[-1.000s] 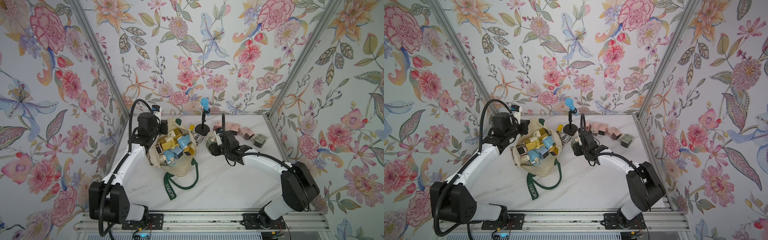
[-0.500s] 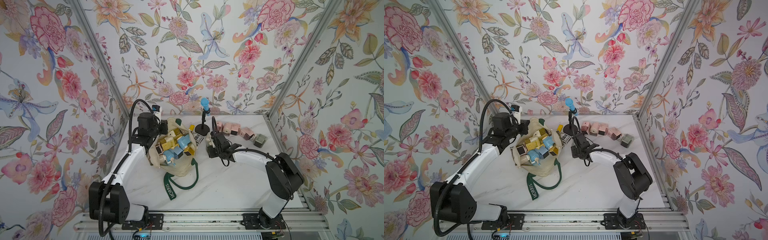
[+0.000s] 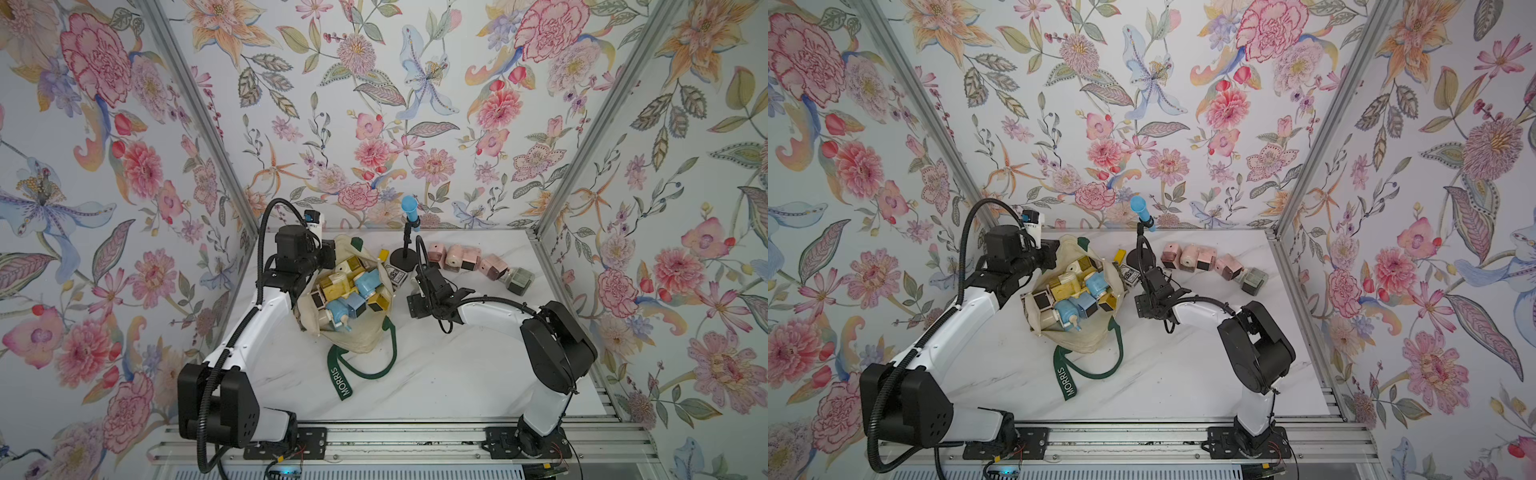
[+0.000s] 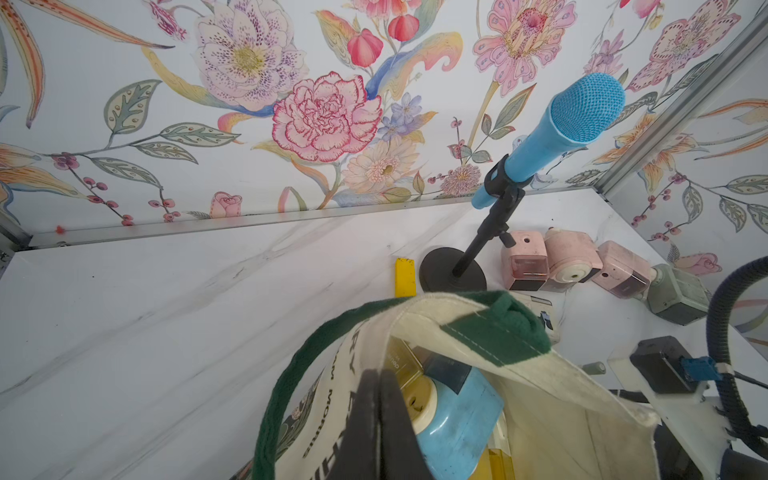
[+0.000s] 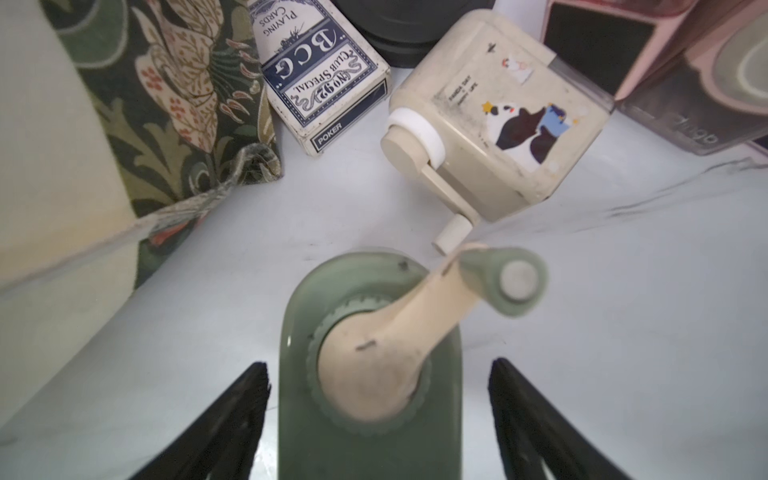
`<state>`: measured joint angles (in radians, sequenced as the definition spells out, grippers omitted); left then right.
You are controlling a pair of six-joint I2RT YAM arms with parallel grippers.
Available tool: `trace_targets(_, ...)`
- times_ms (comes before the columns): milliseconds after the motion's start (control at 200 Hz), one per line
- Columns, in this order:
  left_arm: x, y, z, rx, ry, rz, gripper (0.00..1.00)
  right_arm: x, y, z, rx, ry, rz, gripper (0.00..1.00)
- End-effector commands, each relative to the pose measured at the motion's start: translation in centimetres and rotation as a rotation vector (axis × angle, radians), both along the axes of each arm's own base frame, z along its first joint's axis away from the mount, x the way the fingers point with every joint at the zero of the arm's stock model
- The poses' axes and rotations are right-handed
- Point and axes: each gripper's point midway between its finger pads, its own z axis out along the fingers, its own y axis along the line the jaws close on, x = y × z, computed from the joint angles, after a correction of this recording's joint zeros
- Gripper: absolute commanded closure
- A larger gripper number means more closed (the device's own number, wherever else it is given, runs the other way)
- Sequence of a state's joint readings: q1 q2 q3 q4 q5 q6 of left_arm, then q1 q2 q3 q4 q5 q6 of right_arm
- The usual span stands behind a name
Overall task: Take out the pencil sharpeners from the tote bags
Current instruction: Place the pencil sharpener at the center of the board.
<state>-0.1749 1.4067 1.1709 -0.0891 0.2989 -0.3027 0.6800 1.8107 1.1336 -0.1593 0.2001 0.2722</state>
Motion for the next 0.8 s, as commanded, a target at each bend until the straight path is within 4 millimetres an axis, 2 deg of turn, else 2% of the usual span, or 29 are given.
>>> trace_targets(0,-0.1,-0.1,2.8,-0.007,-0.09,0.001,1.0,0.4,0.4,3.1,0.029,-0.071,-0.003,0.15)
trace_targets(145,-0.1,-0.1,2.9,-0.005,-0.092,0.001,1.0,-0.3,0.4,6.3,0.039,-0.148,0.014,0.14)
trace_targets(260,-0.1,0.0,3.0,-0.006,-0.093,0.002,1.0,-1.7,1.2,10.9,0.063,-0.294,0.068,0.14)
trace_targets(330,-0.2,0.0,3.0,-0.006,-0.095,0.002,1.0,-3.3,2.4,14.0,0.092,-0.402,0.133,0.14)
trace_targets(415,-0.2,-0.1,3.0,-0.009,-0.094,-0.002,1.0,-6.3,4.5,17.8,0.149,-0.548,0.265,0.15)
trace_targets(490,-0.1,-0.1,3.0,-0.009,-0.094,0.0,1.0,-9.2,6.4,19.9,0.209,-0.632,0.385,0.16)
trace_targets(575,-0.1,-0.1,2.8,-0.009,-0.089,-0.001,1.0,-11.9,8.5,21.0,0.267,-0.661,0.51,0.17)
trace_targets(636,-0.1,-0.1,2.8,-0.008,-0.089,-0.002,1.0,-13.5,10.1,20.9,0.277,-0.66,0.59,0.17)
trace_targets(796,-0.3,-0.2,3.0,-0.012,-0.096,-0.007,1.0,-15.1,13.8,19.3,0.239,-0.612,0.696,0.17)
